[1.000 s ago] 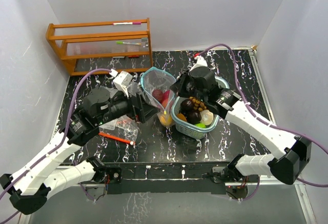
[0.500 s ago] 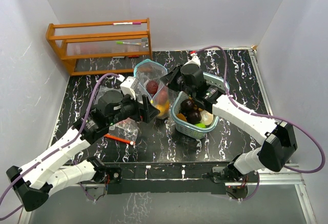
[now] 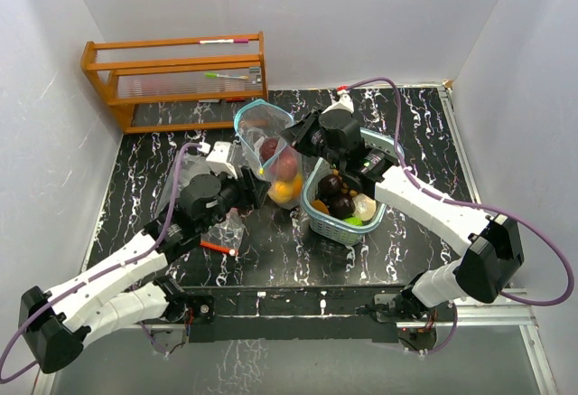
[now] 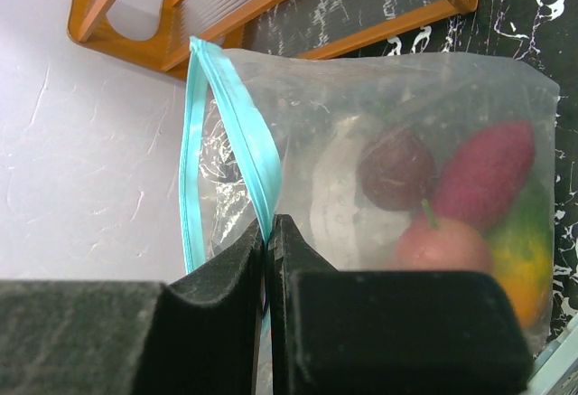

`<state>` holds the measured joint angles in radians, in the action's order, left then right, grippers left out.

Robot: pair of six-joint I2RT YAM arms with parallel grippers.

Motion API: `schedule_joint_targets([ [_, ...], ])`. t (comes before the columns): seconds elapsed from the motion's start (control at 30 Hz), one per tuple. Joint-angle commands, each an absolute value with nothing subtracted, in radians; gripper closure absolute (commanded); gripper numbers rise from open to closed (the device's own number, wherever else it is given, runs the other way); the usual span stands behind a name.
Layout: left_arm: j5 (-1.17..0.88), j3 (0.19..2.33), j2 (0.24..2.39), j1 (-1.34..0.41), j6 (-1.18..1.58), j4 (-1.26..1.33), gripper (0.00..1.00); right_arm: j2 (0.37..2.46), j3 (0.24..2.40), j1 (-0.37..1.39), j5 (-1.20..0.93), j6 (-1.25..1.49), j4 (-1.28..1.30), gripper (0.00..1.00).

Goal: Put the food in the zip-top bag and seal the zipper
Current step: Zip the zipper food storage bag.

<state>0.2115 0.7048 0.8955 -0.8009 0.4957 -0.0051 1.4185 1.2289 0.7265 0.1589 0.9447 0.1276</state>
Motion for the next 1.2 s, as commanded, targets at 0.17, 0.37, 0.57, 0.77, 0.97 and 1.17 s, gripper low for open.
schedule_joint_targets([
  [0.17, 0.311, 0.617, 0.843, -0.846, 0.376, 0.347, 0.46, 1.396, 1.270, 0.728, 0.154, 0.954, 0.039, 0.92],
  [0.37, 0.348, 0.598, 0.882, -0.874, 0.372, 0.415, 0.68, 1.393, 1.278, 0.728, 0.145, 0.954, 0.038, 0.92],
  [0.57, 0.352, 0.618, 0.916, -0.876, 0.371, 0.396, 0.86, 1.378, 1.271, 0.728, 0.153, 0.954, 0.042, 0.92],
  [0.77, 0.357, 0.588, 0.899, -0.880, 0.397, 0.393, 0.67, 1.374, 1.273, 0.727, 0.159, 0.959, 0.039, 0.92],
  [0.97, 0.357, 0.581, 0.891, -0.881, 0.413, 0.406, 0.58, 1.383, 1.282, 0.727, 0.164, 0.974, 0.025, 0.92],
  [1.17, 0.381, 0.560, 0.895, -0.885, 0.413, 0.451, 0.71, 1.394, 1.298, 0.728, 0.152, 0.982, 0.015, 0.92],
])
